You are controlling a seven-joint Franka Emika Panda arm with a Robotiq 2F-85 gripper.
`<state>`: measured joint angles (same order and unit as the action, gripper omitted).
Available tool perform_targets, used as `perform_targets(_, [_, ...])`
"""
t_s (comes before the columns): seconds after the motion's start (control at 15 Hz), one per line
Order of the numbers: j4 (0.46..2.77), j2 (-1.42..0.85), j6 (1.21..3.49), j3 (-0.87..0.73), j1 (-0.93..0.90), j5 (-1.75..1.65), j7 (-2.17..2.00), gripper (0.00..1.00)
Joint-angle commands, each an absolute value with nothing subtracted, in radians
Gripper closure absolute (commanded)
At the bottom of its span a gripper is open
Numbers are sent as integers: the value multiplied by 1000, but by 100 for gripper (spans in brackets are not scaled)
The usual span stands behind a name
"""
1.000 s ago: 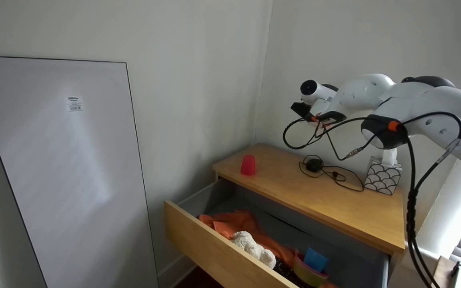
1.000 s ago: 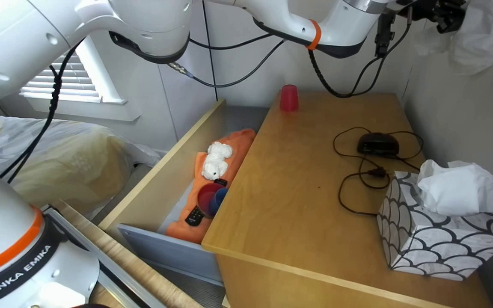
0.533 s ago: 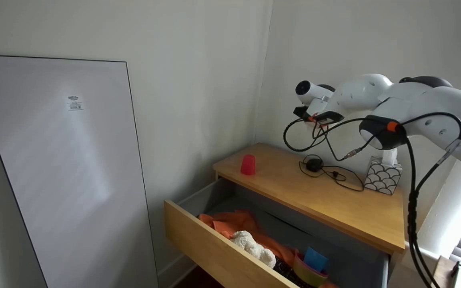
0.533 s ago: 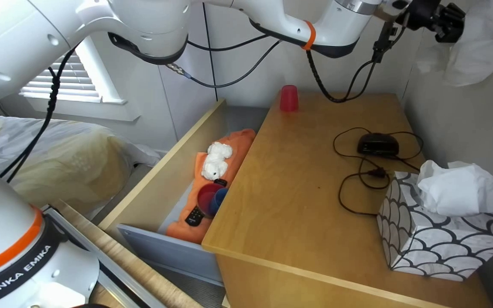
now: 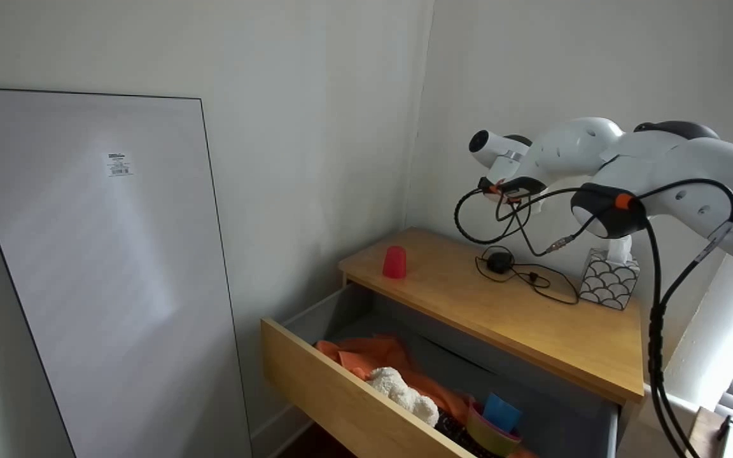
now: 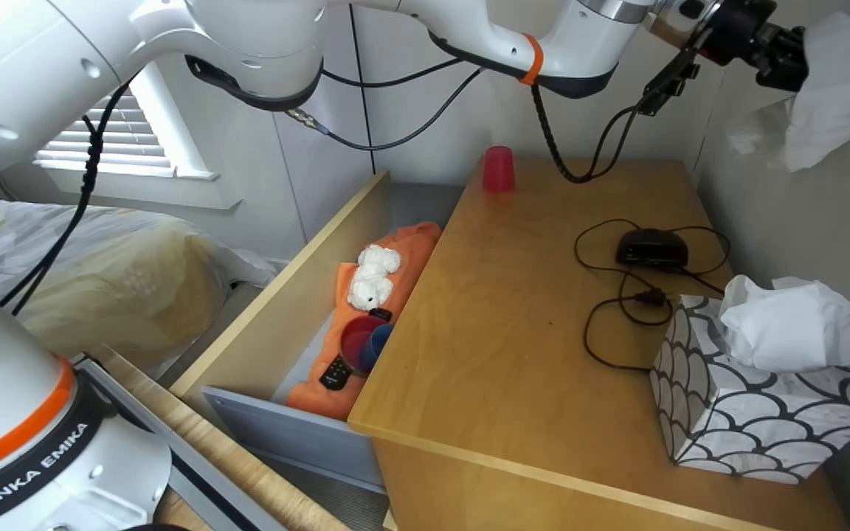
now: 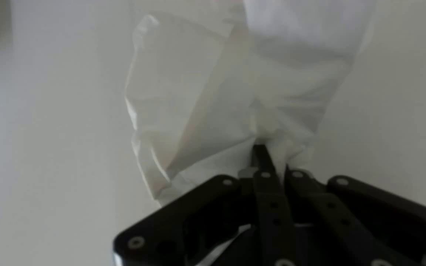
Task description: Use the tissue to clean the wall
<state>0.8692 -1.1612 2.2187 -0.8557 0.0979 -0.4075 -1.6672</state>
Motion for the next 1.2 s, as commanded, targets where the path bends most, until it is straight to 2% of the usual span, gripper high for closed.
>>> perform_targets(0.0, [864, -1156, 2175, -871, 119, -406, -1668, 100])
perform_targets(1.13, [916, -1081, 2422, -875, 94, -387, -1867, 100])
